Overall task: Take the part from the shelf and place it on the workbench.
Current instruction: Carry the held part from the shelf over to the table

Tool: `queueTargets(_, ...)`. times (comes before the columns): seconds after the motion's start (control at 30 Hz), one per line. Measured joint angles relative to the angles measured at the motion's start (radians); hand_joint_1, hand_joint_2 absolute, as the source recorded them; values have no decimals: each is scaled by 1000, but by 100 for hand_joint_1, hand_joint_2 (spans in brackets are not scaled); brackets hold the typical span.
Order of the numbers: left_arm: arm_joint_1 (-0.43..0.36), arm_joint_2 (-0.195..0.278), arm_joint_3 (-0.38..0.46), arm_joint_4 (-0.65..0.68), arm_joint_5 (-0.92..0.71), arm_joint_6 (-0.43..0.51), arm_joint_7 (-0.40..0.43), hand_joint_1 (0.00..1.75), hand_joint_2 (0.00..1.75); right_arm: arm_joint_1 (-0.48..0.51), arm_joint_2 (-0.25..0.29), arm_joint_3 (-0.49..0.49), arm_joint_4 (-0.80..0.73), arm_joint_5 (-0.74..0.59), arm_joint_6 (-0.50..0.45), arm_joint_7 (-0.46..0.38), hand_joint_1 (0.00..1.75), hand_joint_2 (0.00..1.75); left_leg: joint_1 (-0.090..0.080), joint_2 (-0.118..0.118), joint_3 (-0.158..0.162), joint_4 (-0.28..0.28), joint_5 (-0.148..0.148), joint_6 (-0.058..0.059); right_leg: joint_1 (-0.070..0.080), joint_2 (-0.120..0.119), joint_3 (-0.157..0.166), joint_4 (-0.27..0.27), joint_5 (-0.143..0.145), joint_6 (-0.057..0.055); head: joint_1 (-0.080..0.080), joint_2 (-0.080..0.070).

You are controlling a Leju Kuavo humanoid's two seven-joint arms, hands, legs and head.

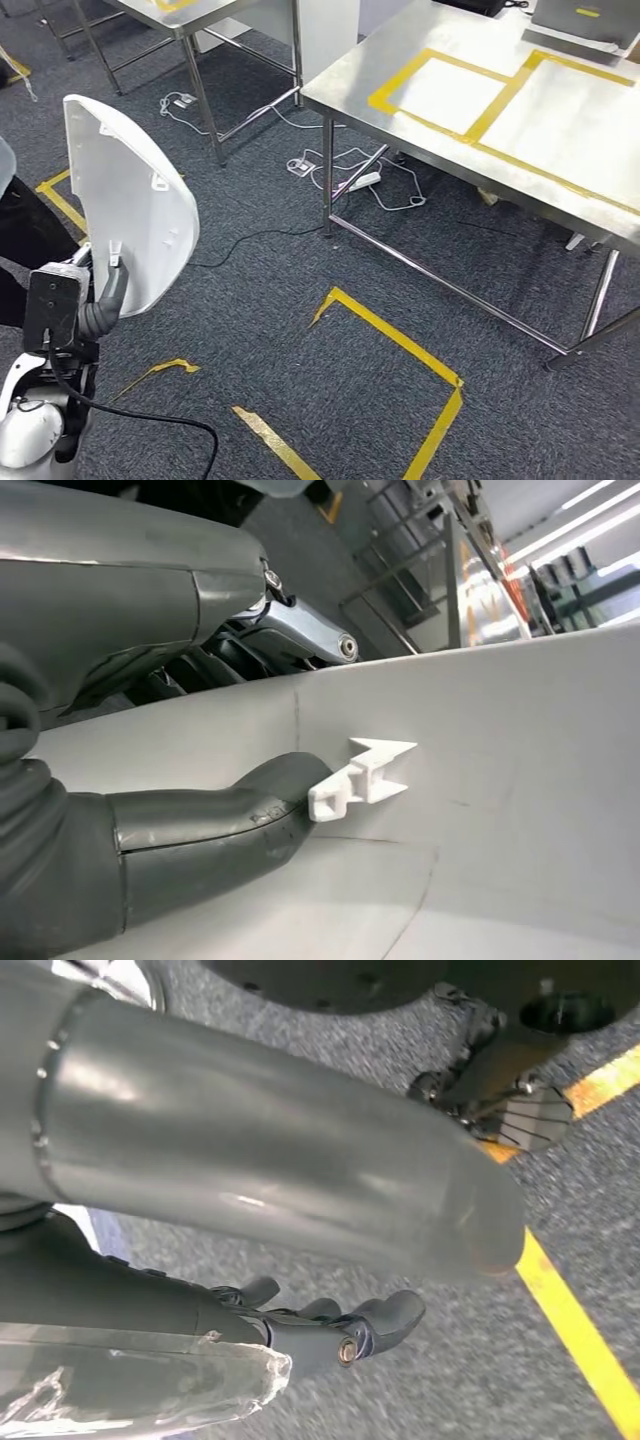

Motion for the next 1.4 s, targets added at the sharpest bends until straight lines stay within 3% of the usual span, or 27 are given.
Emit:
queueTargets(0.07,2,0,2,0,0,0,0,175,175,-2,0,-1,0,0,0,0,0,0,-3,27,0,-2,2,9,4,-65,-44,101,-63,4,6,0)
queueTargets(0.13,6,0,3,0,5,-1,0,175,175,-6,0,-1,0,0,0,1,0,0,-6,57,-1,-1,1,13,4,-90,-91,217,-117,6,7,0)
queueTargets(0.17,6,0,4,0,9,-3,0,175,175,-6,0,-1,0,0,0,1,0,0,-7,71,-1,-1,1,13,4,-94,-95,239,-121,6,7,0)
queueTargets(0.2,6,-1,4,0,15,-5,0,175,175,-6,0,-1,0,1,0,1,0,0,-8,84,0,-1,0,13,4,-98,-82,226,-109,6,7,0)
queueTargets(0.23,6,-1,4,0,23,-9,0,175,175,-5,0,-1,0,1,0,1,0,0,-8,96,1,0,-1,12,5,-107,-50,177,-82,5,7,0)
queueTargets(0.3,6,-2,6,0,38,-18,-3,175,175,-7,1,-2,0,1,0,1,0,0,-11,117,4,3,-5,5,7,-148,28,47,-37,1,7,0)
queueTargets(0.37,6,-1,12,0,49,-27,-7,175,175,-10,1,-2,0,2,0,0,0,0,-16,134,6,6,-7,-5,12,-172,62,-14,-25,-9,5,0)
queueTargets(0.43,6,0,17,0,52,-30,-14,175,175,-10,1,-2,0,3,-1,0,0,0,-16,152,8,5,-7,-14,15,-154,58,-15,-21,-23,4,0)
queueTargets(0.5,5,1,21,0,46,-24,-27,175,175,-8,1,-2,0,9,-1,-2,0,0,-11,130,3,22,-26,-25,12,-131,54,-18,-15,-35,4,0)
queueTargets(0.57,8,4,31,0,40,-15,-40,175,175,-9,1,-2,0,15,-2,-5,0,0,-8,77,-37,113,-84,-34,6,-108,51,-20,-9,-45,0,0)
queueTargets(0.63,13,6,41,0,38,-13,-45,175,175,-10,1,-2,0,17,-2,-6,0,0,-8,51,-101,245,-141,-37,6,-83,47,-20,-6,-49,-2,0)
queueTargets(0.67,15,7,45,0,37,-12,-45,175,175,-9,1,-2,0,17,-2,-6,0,0,-8,48,-121,283,-147,-36,6,-70,46,-20,-5,-50,-2,0)
queueTargets(0.7,16,7,46,0,37,-12,-45,175,175,-8,1,-2,0,17,-2,-6,0,0,-8,46,-124,284,-132,-34,6,-58,45,-20,-4,-50,-2,0)
queueTargets(0.77,17,8,47,0,36,-12,-47,175,175,-7,1,-3,0,17,-2,-7,0,0,-8,33,-75,179,-60,-27,5,-33,45,-20,-1,-47,-2,0)
queueTargets(0.83,16,9,48,0,36,-12,-48,175,175,-8,2,-2,0,17,-2,-7,0,0,-6,-6,-17,53,-11,-19,6,-12,42,-18,3,-39,-1,0)
queueTargets(0.9,16,10,49,-1,36,-11,-50,175,175,-7,3,-2,0,17,-2,-9,0,0,-6,-27,1,6,-6,-14,4,5,33,-20,9,-27,-1,0)
queueTargets(0.93,16,10,50,-1,36,-10,-50,175,175,-5,3,-2,0,17,-1,-10,0,0,-6,-21,0,2,-4,-11,2,13,30,-24,13,-19,-1,0)
queueTargets(0.97,15,9,50,-1,36,-10,-51,175,175,-2,3,-2,0,17,0,-11,0,0,-6,-12,0,-1,0,-5,1,10,25,-24,14,-13,-1,0)
queueTargets(1.03,15,8,50,-1,35,-9,-53,175,175,1,3,-2,0,17,1,-12,0,0,-3,7,2,-8,6,7,4,-33,3,13,-13,-3,5,0)
queueTargets(1.1,17,8,53,-1,35,-9,-53,175,175,0,3,-2,0,17,1,-13,0,0,-4,29,2,-9,6,14,7,-85,-50,131,-80,4,11,0)
queueTargets(1.13,19,8,54,-2,35,-9,-53,175,175,-2,3,-2,0,17,1,-13,0,0,-5,40,2,-9,6,14,6,-94,-78,198,-110,7,11,0)
queueTargets(1.17,20,8,56,-2,35,-9,-53,175,175,-2,3,-2,0,17,1,-13,0,0,-5,51,2,-8,6,15,6,-97,-96,245,-126,8,11,0)
queueTargets(1.2,20,8,57,-2,35,-9,-53,175,175,-1,3,-2,0,17,1,-13,0,0,-5,59,2,-8,5,14,6,-98,-96,254,-122,10,11,0)
queueTargets(1.23,20,8,57,-2,35,-9,-53,175,175,-1,2,-2,0,17,2,-12,0,0,-5,67,3,-8,5,13,6,-100,-74,221,-101,10,11,0)
queueTargets(1.33,19,8,59,-2,35,-9,-54,175,175,-2,2,-2,0,17,2,-14,0,0,-8,82,6,-4,0,3,8,-119,45,23,-30,3,10,0)
queueTargets(1.4,17,7,63,-2,34,-9,-56,175,175,-4,2,-3,0,17,4,-17,0,0,-12,87,6,-1,0,-8,11,-121,71,-22,-26,-10,9,0)
